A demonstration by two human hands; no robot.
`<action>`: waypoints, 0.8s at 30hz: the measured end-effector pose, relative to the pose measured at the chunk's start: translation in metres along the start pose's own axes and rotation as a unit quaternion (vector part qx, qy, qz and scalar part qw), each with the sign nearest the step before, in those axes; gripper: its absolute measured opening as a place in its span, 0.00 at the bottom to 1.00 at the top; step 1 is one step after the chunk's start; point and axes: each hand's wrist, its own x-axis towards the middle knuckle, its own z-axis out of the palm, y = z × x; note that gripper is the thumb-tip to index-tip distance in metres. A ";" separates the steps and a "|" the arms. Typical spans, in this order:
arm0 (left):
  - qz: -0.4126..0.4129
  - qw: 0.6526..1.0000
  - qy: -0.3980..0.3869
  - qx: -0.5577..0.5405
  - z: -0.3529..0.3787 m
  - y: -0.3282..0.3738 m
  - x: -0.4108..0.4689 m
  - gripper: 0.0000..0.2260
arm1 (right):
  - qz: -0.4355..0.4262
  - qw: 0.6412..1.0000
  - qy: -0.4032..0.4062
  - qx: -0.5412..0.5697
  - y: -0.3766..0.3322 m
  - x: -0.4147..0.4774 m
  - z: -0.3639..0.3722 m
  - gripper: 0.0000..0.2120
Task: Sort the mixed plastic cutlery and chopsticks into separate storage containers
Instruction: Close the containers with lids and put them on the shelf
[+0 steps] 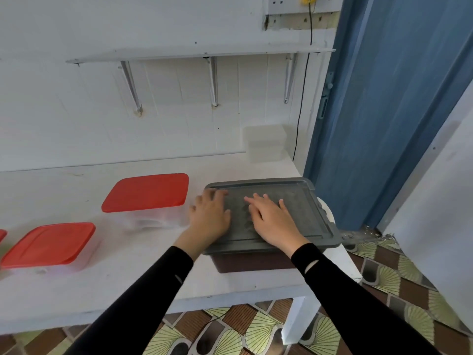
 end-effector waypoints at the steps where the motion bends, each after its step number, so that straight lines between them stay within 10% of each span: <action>1: 0.055 0.998 0.002 -0.006 0.008 0.013 0.001 0.21 | 0.015 0.996 0.064 0.054 0.000 -0.001 -0.001 0.19; 8: 0.129 0.984 -0.121 0.028 0.048 0.065 0.019 0.24 | 0.103 0.956 0.273 0.031 0.045 -0.022 -0.038 0.14; 12: 0.127 0.982 -0.130 0.051 0.050 0.066 0.019 0.25 | 0.263 0.934 0.158 0.185 0.067 -0.033 -0.072 0.16; 16: 0.129 0.982 -0.126 0.060 0.051 0.066 0.018 0.25 | 0.396 0.825 0.076 0.396 0.088 -0.031 -0.099 0.13; 24: 0.133 0.981 -0.126 0.059 0.051 0.065 0.018 0.25 | 0.434 0.729 -0.018 0.530 0.124 -0.030 -0.103 0.15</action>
